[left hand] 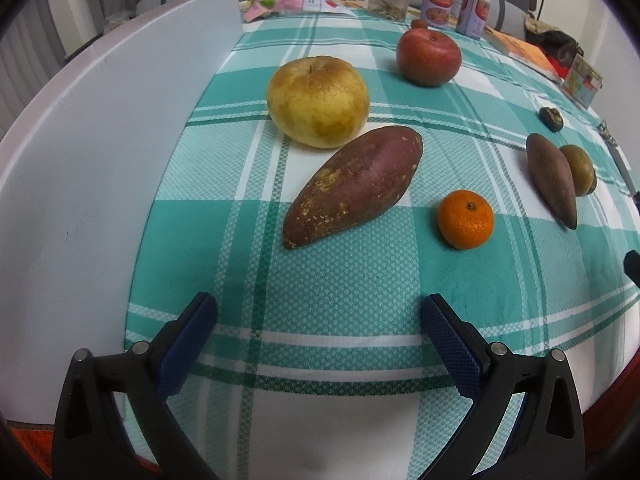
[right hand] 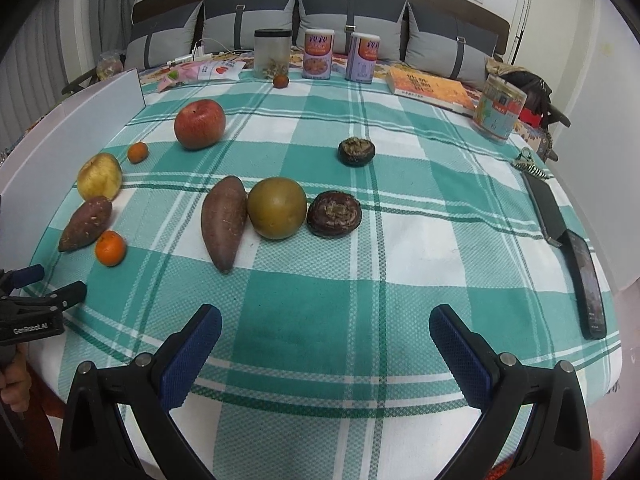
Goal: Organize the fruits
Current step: 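Reach the left tool to the red sweet potato and grasp it, then lift the sweet potato with the left tool while the right tool grasps the dark round fruit, then carry both fruits over the white box and release them inside, then return both tools to the table and approach the mandarin and second sweet potato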
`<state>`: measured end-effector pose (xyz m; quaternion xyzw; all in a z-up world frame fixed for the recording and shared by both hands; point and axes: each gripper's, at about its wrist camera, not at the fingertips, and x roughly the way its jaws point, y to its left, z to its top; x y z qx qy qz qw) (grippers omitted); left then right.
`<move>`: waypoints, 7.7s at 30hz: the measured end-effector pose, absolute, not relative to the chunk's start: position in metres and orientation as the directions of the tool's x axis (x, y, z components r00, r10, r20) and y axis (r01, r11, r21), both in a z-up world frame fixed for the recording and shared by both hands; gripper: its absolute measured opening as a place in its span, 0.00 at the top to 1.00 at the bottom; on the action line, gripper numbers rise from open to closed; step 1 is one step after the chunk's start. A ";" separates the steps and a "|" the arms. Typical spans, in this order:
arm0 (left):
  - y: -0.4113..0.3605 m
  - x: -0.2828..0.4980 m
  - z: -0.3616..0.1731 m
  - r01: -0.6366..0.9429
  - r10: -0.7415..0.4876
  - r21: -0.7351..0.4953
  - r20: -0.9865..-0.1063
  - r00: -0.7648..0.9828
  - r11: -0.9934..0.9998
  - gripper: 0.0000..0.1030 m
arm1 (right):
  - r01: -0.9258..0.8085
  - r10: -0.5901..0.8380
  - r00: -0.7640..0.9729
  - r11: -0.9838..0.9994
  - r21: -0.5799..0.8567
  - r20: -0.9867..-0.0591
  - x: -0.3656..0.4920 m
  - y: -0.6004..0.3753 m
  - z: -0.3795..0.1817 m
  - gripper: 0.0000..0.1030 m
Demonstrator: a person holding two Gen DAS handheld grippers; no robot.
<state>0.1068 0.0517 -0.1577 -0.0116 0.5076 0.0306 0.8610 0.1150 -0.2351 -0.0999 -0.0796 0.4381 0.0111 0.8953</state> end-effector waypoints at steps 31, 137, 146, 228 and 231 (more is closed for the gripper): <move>0.038 0.170 -0.146 0.327 -0.161 -0.015 -0.893 0.421 0.945 0.55 | -0.094 0.048 0.534 0.996 -0.002 -0.844 0.120 -0.251 -0.137 0.00; 0.049 0.077 -0.008 0.058 -0.167 -0.187 -0.646 0.745 0.981 0.14 | -0.329 0.192 0.720 0.941 -0.085 -0.666 0.108 -0.182 -0.008 0.02; 0.022 0.071 -0.068 0.075 -0.137 -0.118 -0.710 0.691 0.990 0.14 | -0.151 0.108 0.680 0.989 0.005 -0.726 0.108 -0.244 -0.086 0.03; 0.021 0.119 -0.139 0.129 -0.142 -0.085 -0.823 0.550 0.988 0.69 | -0.193 0.369 0.362 0.928 0.319 -0.856 0.200 -0.221 -0.124 0.22; 0.029 0.114 -0.135 0.123 -0.142 -0.088 -0.818 0.558 0.988 0.69 | -0.160 0.271 0.345 0.960 0.228 -0.899 0.226 -0.200 -0.130 0.25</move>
